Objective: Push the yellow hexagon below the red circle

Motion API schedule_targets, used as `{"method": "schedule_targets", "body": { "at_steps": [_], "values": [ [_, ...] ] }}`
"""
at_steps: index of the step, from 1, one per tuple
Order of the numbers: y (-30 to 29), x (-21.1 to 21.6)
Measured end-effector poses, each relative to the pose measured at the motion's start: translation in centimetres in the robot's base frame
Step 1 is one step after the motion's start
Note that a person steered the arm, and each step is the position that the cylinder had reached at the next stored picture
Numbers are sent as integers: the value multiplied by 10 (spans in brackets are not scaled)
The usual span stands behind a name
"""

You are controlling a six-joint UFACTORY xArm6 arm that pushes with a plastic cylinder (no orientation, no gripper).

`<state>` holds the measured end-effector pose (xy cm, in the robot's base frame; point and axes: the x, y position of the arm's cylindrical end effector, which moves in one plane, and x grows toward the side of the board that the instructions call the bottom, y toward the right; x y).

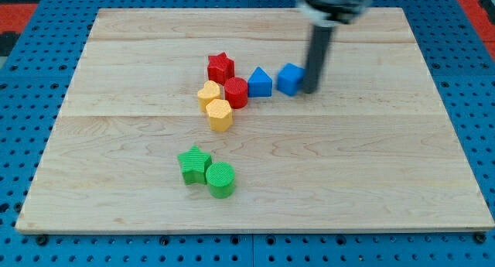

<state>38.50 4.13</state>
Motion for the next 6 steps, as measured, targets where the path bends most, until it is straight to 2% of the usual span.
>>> {"method": "schedule_targets", "body": {
  "at_steps": [1,2,3,4,5,6],
  "values": [
    [2,31],
    [-23,88],
    [-108,113],
    [-157,131],
    [-195,99],
    [-189,75]
  ]
}}
